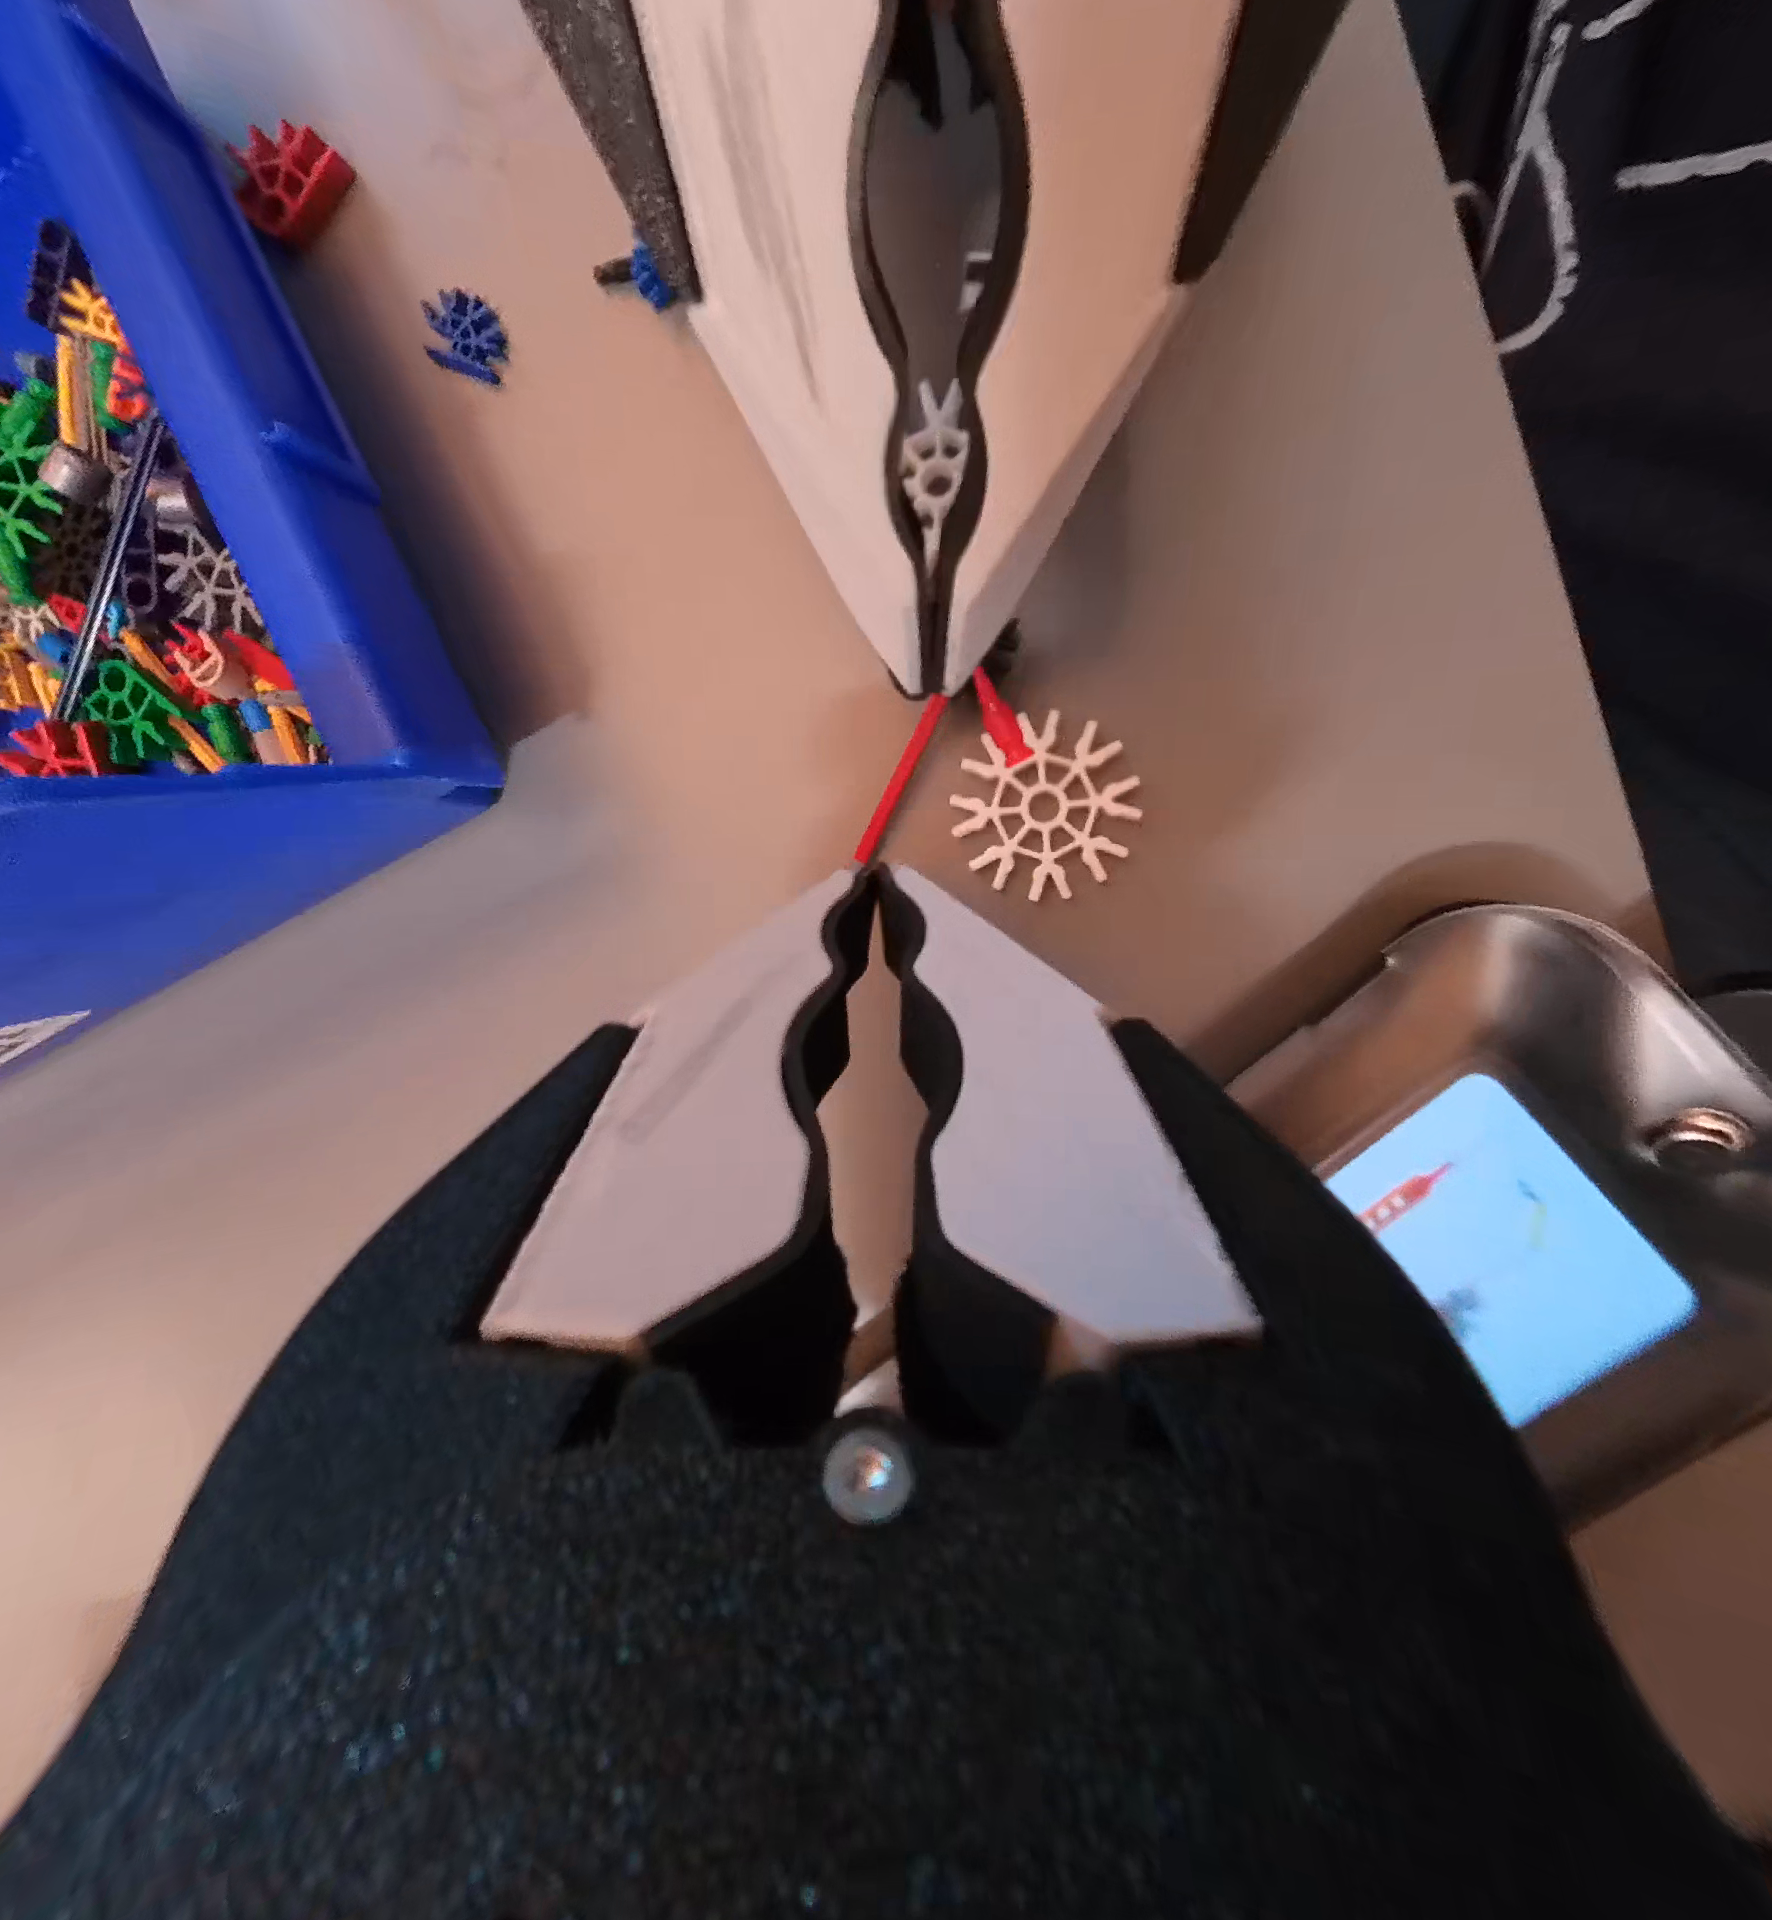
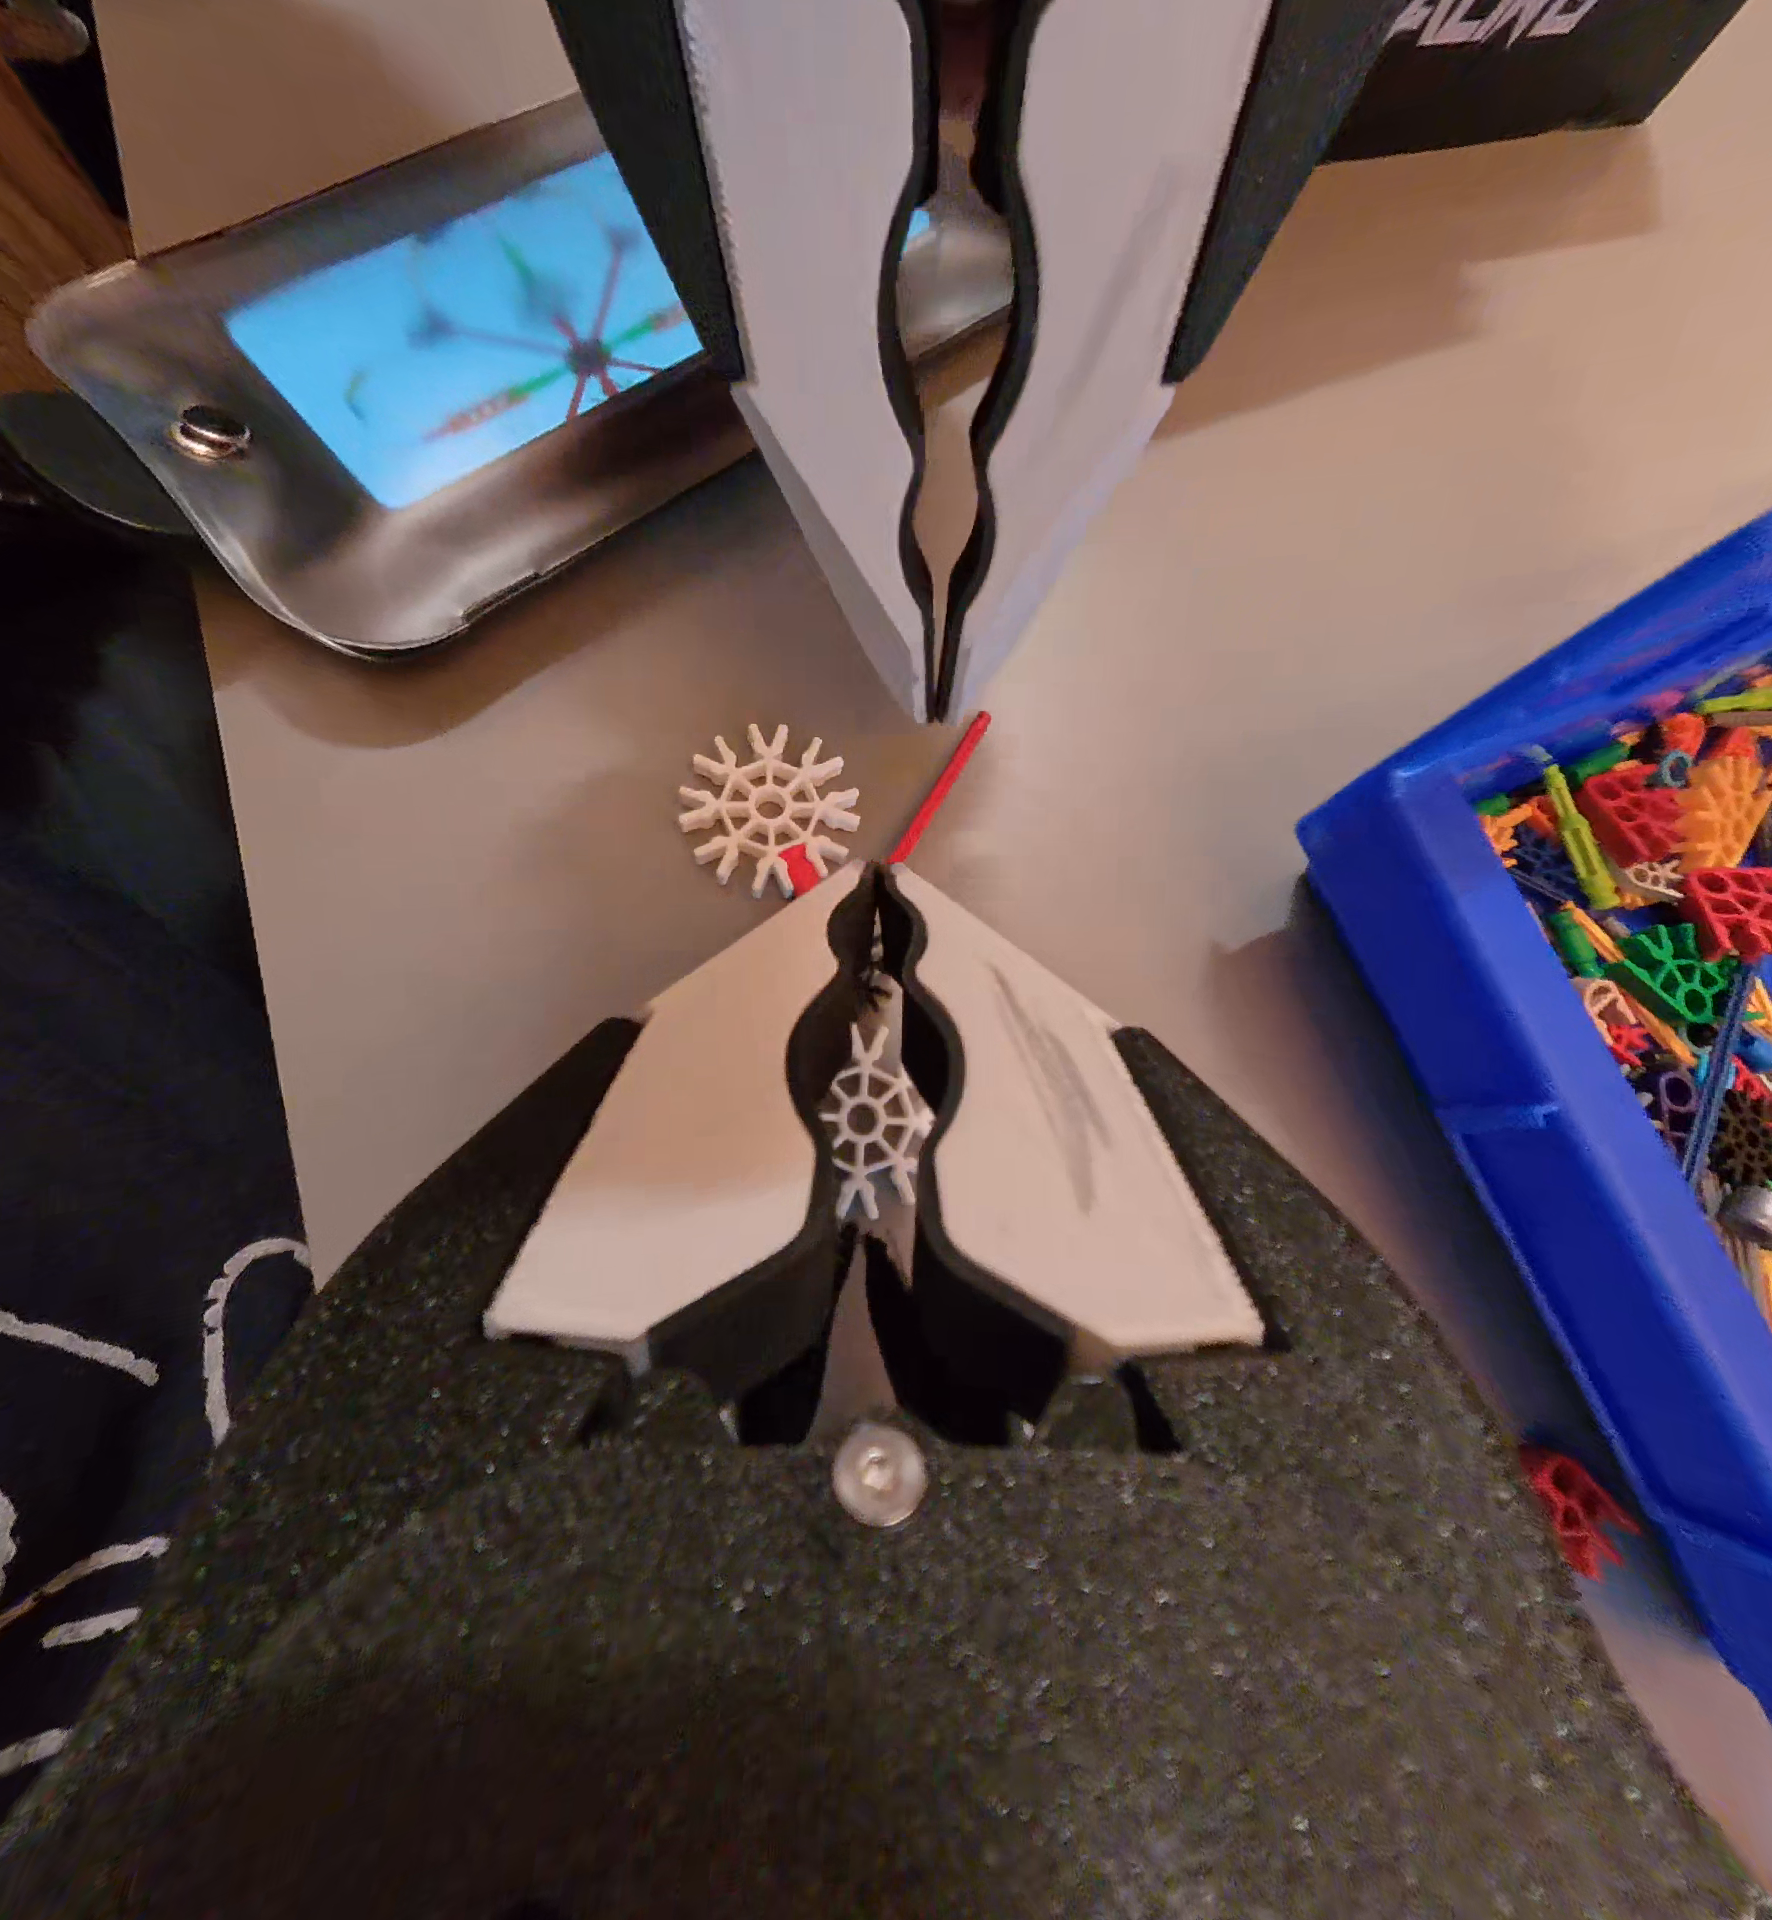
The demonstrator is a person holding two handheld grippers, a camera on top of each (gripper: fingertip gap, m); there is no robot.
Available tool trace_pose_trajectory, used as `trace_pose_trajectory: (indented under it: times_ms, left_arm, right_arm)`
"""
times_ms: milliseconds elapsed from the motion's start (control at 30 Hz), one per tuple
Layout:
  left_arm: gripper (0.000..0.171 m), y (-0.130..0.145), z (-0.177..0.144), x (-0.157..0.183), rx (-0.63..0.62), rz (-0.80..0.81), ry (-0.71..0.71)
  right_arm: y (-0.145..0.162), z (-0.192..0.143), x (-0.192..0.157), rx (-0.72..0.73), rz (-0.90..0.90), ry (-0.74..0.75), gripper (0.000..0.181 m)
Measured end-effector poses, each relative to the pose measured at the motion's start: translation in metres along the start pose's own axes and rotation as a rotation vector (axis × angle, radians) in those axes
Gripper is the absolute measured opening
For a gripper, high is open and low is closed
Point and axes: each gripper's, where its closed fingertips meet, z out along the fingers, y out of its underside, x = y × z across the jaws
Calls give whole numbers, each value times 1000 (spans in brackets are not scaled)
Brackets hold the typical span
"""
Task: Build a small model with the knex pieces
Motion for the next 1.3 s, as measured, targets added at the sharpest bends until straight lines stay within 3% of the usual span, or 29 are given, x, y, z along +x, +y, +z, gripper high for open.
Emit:
trace_pose_trajectory:
  times_ms: [333, 1100, 1300]
  left_arm:
    - [0, -6, 11, -3, 35, -14, -24]
    - [0, 0, 23, 5, -17, -17, -23]
    - [0, 0, 23, 4, -13, -23, -26]
  right_arm:
    - [13, 9, -2, -70, 16, 1, 0]
    - [17, 13, -3, -156, 34, -62, 0]
    - [13, 11, -2, -146, 124, -151, 0]
